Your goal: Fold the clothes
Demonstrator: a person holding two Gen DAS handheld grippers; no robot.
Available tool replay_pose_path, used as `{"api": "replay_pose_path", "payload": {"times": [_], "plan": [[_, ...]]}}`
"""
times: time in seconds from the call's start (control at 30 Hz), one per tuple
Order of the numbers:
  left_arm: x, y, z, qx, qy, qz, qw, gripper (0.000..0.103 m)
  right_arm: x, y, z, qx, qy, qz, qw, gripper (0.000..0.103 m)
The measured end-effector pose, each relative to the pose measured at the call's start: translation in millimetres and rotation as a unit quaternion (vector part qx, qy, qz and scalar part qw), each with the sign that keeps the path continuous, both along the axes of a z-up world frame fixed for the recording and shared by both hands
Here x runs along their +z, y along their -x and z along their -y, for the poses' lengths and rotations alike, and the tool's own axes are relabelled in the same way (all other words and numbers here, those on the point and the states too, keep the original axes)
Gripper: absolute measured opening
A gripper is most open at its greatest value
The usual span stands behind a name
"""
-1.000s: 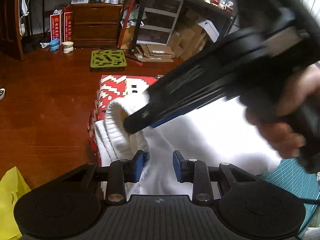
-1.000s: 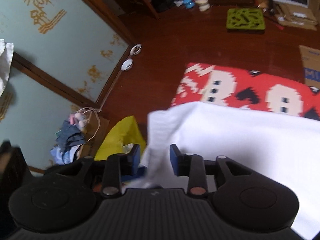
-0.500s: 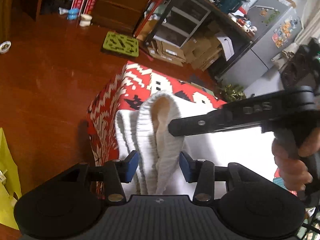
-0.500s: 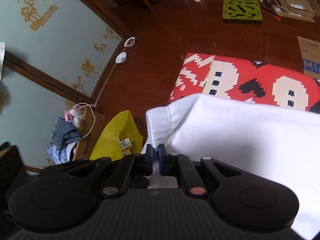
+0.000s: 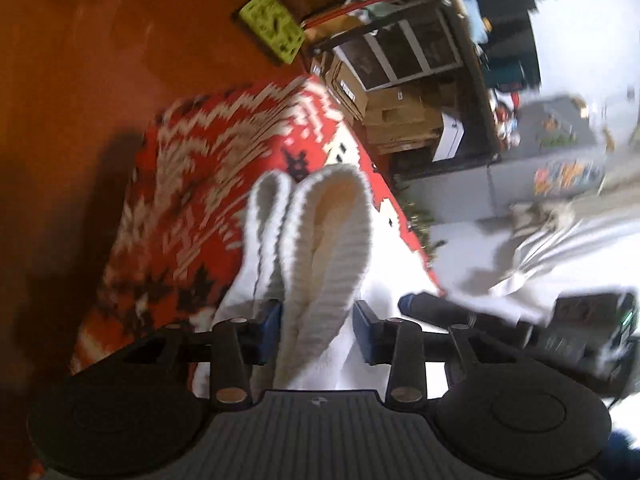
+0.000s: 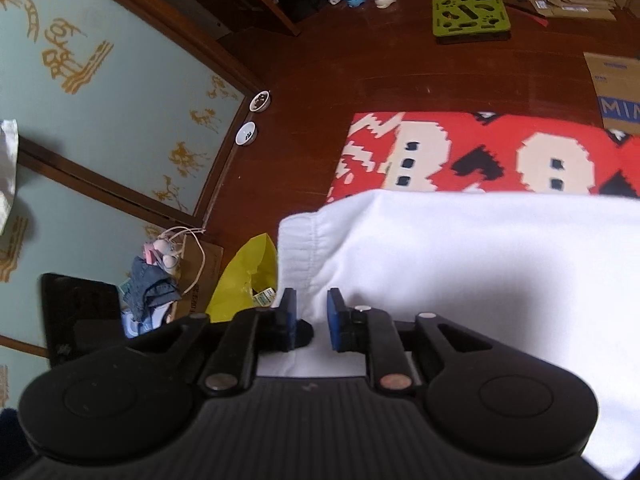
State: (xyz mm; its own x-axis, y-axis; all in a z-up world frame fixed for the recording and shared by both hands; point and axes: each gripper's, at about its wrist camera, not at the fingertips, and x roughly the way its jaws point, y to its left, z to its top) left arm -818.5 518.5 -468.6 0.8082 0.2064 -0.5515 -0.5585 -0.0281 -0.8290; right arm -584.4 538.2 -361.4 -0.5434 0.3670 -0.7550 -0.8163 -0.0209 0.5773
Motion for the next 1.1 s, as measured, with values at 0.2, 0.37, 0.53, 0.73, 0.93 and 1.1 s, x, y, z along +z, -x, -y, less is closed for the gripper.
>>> {"api": "replay_pose_path", "payload": {"times": [0.2,0.37,0.53,0.73,0.93,1.1], "plan": [[11.7,-8.9,-4.6,-0.035,-0.015,-0.033,0.9988,0.007,-7.2,-18.4,22.0,-0.014,0.02,0.002,1.0,0.019],[30.1,14.2,7.1,-0.021,-0.002,0.011,0.9997,0.006,-12.4,-28.2,33.4,-0.018,0.032,0.004,0.999,0.019],[1.5,19.0,18.5,-0.008,0.027,-0.045,0.9986,0.007,-7.8,-32.7,40.9,-0.008,0.026,-0.001,1.0,0.02],[11.3,20.7,15.1,0.009,-0.01,-0.053,0.9985,0.011,-28.5,-27.6,37.3,-0.005,0.04,0.015,0.999,0.021],[36.6,13.8,-6.4,0.0,-0.066,-0.081,0.9946,0.048,-20.6,-24.3,37.6,0.013,0.02,0.025,0.999,0.021],[34.3,-0.6,-35.9,0.01,-0.072,-0.097,0.9926,0.046,-12.8,-26.5,30.8,0.007,0.004,0.026,1.0,0.021]]}}
